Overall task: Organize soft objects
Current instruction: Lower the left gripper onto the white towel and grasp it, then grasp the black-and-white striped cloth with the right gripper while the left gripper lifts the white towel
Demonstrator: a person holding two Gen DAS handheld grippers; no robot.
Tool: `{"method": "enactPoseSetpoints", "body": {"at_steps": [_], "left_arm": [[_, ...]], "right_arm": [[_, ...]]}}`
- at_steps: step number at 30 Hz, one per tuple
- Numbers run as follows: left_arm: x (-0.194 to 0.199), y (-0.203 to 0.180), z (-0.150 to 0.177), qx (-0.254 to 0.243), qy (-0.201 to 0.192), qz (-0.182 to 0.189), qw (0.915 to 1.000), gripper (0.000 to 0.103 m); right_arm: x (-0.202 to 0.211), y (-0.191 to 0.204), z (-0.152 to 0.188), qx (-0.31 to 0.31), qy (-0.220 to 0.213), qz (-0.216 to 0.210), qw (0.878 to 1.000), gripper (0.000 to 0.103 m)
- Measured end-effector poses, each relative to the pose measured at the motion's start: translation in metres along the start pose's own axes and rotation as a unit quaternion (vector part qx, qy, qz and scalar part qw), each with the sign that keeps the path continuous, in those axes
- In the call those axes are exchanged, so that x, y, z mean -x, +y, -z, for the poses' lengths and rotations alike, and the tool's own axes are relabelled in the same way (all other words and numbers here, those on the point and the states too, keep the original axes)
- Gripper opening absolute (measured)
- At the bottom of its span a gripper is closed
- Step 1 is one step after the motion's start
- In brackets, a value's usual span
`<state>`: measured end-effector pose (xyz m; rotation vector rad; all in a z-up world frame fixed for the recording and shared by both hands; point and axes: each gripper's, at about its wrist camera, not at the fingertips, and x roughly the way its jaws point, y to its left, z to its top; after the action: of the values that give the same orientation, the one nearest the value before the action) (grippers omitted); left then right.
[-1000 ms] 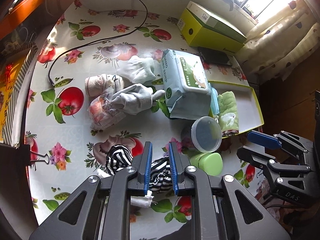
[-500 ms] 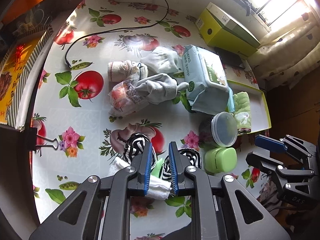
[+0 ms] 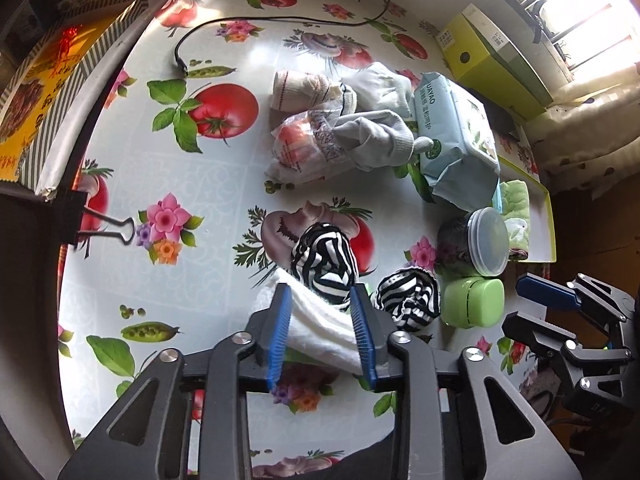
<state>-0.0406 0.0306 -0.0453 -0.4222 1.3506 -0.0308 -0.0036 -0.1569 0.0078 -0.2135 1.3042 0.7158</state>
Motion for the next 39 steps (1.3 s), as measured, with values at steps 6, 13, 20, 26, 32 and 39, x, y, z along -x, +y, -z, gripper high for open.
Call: {"method": "enactPoseSetpoints", "body": {"at_steps": [6, 13, 20, 26, 32, 39], "left_arm": [[-0.022, 0.008, 0.012, 0.031, 0.045, 0.01, 0.9984, 0.043], [-0.043, 0.01, 0.012, 0.062, 0.07, 0.024, 0.9953, 0.044], [-0.057, 0.008, 0.007, 0.075, 0.083, 0.027, 0.9934, 0.045], [-0.051, 0.014, 0.007, 0.068, 0.064, 0.032, 0.9951, 0.007], [-0.031, 0.023, -0.002, 0.057, 0.03, 0.032, 0.9974, 0.0], [-0.015, 0.045, -0.017, 0.057, -0.003, 0.011, 0.9983, 0.0]], "right_arm": [[-0.003, -0.001, -0.001, 0.002, 0.006, -0.002, 1.0, 0.04], [-0.006, -0.003, 0.001, 0.0, 0.013, 0.0, 1.0, 0.04], [-0.008, -0.004, 0.0, 0.001, 0.016, 0.001, 1.0, 0.04], [-0.013, 0.001, -0.005, 0.008, 0.02, -0.002, 1.0, 0.04], [-0.016, 0.004, -0.013, 0.013, 0.021, -0.003, 1.0, 0.04], [-0.031, 0.012, -0.027, 0.021, 0.03, -0.014, 0.999, 0.04]]}}
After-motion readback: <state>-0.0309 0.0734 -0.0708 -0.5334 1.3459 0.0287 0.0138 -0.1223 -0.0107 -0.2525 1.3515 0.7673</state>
